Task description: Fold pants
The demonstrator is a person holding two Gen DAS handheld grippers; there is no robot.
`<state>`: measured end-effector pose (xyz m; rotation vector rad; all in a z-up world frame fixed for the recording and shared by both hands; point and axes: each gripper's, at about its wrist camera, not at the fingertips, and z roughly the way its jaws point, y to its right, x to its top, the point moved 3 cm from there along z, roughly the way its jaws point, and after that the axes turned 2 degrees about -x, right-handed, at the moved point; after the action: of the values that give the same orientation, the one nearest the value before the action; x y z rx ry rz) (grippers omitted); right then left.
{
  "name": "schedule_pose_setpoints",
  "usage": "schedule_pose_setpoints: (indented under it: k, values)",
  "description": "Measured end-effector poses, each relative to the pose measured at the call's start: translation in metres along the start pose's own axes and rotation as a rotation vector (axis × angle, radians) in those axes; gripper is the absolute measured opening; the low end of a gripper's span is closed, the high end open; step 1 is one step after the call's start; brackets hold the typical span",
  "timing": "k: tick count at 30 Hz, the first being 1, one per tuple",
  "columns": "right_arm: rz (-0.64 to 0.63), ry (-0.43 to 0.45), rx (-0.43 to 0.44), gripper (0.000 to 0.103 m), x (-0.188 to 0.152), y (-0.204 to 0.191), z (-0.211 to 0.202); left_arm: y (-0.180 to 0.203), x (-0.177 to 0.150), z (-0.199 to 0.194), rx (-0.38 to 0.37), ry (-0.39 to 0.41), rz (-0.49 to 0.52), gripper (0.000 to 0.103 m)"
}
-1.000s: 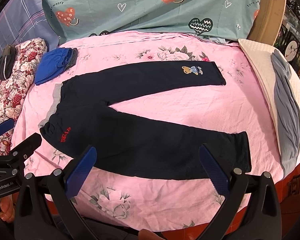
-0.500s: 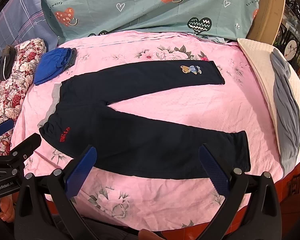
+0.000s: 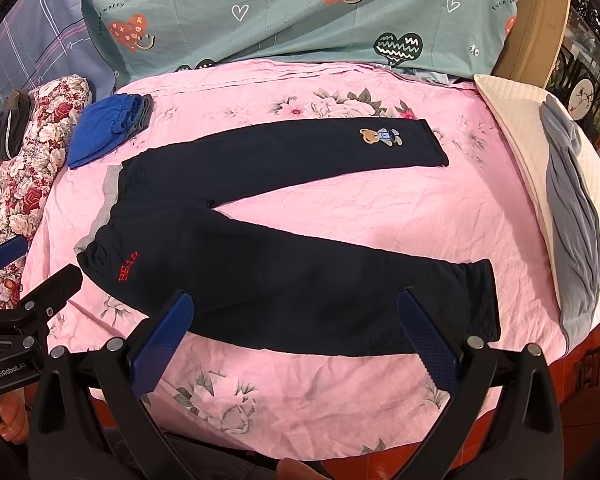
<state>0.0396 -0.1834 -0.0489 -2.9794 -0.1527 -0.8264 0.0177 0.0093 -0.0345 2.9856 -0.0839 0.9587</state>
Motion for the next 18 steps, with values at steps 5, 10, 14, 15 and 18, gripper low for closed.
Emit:
schedule_pose_setpoints:
  k: [5,10,14,15,18]
  values:
    - [-0.004,-0.002,0.001,0.102,-0.001,0.001,0.001,0.000,0.000,0.000,-0.001,-0.001,-0.001,0.101]
    - [-0.013,-0.006,0.002,0.102,-0.001,0.003,0.002,0.005,0.000,0.002,0.001,-0.007,-0.004,0.101]
    - [-0.017,-0.008,0.002,0.102,-0.001,0.005,0.003,0.007,0.001,0.003,0.002,-0.009,-0.007,0.101]
    - [-0.018,-0.009,0.002,0.102,-0.001,0.006,0.004,0.008,0.002,0.004,0.003,-0.011,-0.008,0.101]
    - [-0.019,-0.017,0.004,0.102,0.000,0.010,0.006,0.011,0.003,0.006,0.004,-0.016,-0.014,0.101]
